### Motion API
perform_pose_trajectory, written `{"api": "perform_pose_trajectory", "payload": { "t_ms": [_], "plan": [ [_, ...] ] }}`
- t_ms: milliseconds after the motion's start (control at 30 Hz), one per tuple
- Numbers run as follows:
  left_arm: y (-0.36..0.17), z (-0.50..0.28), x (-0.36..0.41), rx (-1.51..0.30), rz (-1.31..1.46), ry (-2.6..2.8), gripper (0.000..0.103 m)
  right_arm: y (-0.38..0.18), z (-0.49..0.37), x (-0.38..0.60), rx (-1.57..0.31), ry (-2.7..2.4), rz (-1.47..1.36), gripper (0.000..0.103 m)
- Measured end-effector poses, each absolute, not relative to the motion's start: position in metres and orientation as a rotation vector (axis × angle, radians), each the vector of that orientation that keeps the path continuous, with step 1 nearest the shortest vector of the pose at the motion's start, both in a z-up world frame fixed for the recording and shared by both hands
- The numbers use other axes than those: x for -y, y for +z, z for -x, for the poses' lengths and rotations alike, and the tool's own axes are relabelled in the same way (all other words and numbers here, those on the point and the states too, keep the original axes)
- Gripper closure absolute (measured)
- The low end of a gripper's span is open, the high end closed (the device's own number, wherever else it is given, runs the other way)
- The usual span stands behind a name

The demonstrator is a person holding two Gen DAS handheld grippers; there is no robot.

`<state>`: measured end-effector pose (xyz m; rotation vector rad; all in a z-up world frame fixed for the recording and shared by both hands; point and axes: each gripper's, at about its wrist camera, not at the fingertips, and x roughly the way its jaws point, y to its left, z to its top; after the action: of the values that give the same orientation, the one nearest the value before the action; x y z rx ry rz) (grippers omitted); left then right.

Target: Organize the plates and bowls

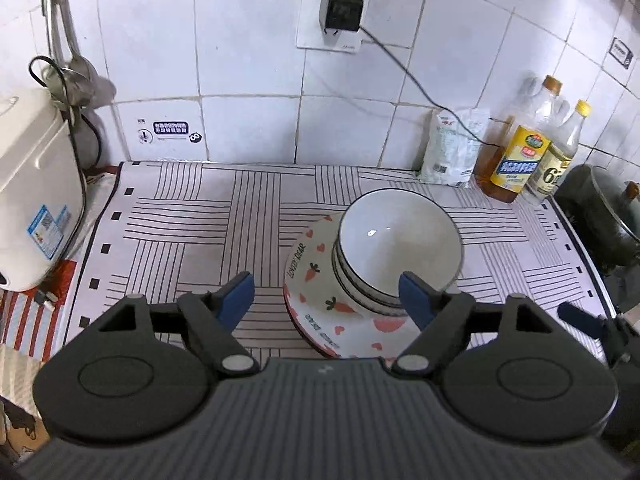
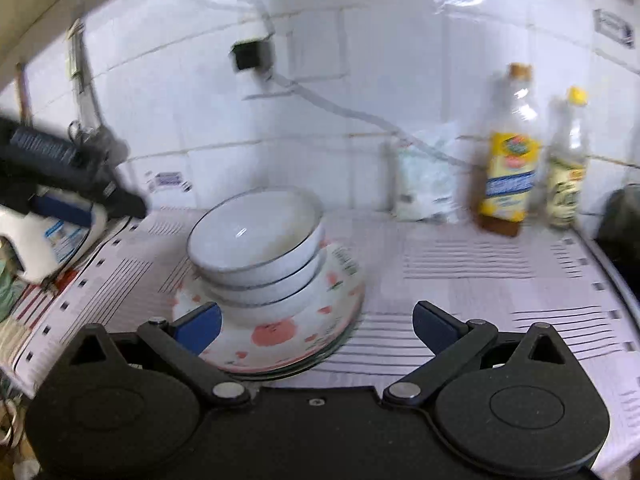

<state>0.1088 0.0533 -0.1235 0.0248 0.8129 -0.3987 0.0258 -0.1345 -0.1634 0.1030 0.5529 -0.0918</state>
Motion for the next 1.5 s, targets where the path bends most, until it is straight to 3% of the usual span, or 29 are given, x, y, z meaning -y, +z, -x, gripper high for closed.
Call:
{"api": "perform_pose_trajectory", "payload": {
  "t_ms": [67,233,467,967,1500],
  "plan": [
    [-0.118,-0.097,-0.056,-0.804,-0.012,-0.399,0.009,-0.149,-0.019,0.142,-0.567,-0.108,-0.132,0.0],
    [-0.108,-0.074,-0.057,-0.795,-0.035,-0.335,0.001,-0.122,-0.004,0.145,-0.604,-0.158,-0.097,0.0],
    [-0.102,-0.054,-0.048,-0.842,-0.134,-0.248,0.001,-0.094,0.001,0.146,-0.742,-0.296,-0.084,0.0],
    [-0.076,-0.019,-0.043,-0.82,-0.195,-0.253,0.001,-0.061,0.032,0.152,-0.765,-0.331,-0.15,0.0],
    [-0.079,-0.014,-0.037,-0.844,-0.237,-0.247,0.001,-0.062,0.035,0.141,-0.767,-0.315,-0.06,0.0]
  ]
}}
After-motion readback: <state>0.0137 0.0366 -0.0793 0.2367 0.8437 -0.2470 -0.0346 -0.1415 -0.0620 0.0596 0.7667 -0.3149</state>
